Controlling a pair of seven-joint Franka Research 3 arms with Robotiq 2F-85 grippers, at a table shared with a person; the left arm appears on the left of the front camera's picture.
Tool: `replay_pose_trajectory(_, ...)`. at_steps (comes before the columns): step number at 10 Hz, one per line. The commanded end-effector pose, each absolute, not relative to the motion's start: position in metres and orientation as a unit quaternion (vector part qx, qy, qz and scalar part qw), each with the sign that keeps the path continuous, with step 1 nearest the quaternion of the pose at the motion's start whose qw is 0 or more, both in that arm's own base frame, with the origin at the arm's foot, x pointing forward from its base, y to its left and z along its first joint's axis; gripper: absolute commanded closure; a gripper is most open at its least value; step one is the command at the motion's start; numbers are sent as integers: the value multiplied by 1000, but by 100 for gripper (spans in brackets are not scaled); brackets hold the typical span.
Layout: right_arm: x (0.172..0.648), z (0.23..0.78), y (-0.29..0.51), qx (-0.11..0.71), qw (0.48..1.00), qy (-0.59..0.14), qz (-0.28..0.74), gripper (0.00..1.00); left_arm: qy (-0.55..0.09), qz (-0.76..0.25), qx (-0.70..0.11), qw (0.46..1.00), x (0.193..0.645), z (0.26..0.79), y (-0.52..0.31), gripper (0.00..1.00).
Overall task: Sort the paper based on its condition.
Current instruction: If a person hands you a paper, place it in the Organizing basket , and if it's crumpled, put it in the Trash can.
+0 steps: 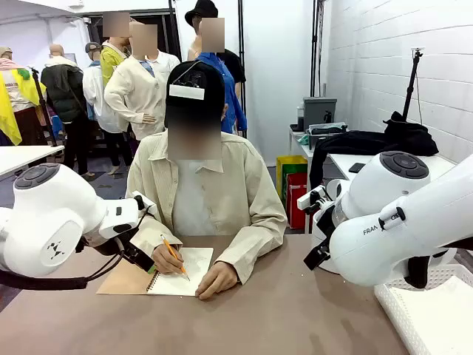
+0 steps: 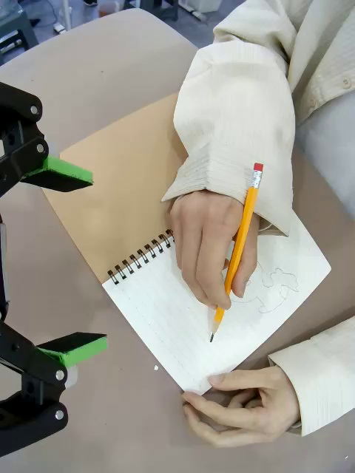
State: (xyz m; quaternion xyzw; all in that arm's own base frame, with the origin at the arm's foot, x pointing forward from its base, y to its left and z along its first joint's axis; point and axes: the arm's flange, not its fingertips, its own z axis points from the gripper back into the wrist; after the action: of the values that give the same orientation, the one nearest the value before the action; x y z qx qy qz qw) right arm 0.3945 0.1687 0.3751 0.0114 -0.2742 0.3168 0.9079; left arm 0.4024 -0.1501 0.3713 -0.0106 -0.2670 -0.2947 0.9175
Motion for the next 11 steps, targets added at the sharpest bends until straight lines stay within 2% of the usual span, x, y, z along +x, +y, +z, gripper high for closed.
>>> replay_pose_trajectory(1,394,375,169,11,908,-274,317,0,-267,-295,-11,917,402,371,-150,0)
replay_pose_trajectory(11,394,375,169,11,908,-274,317,0,-267,-295,-11,917,402,371,-150,0)
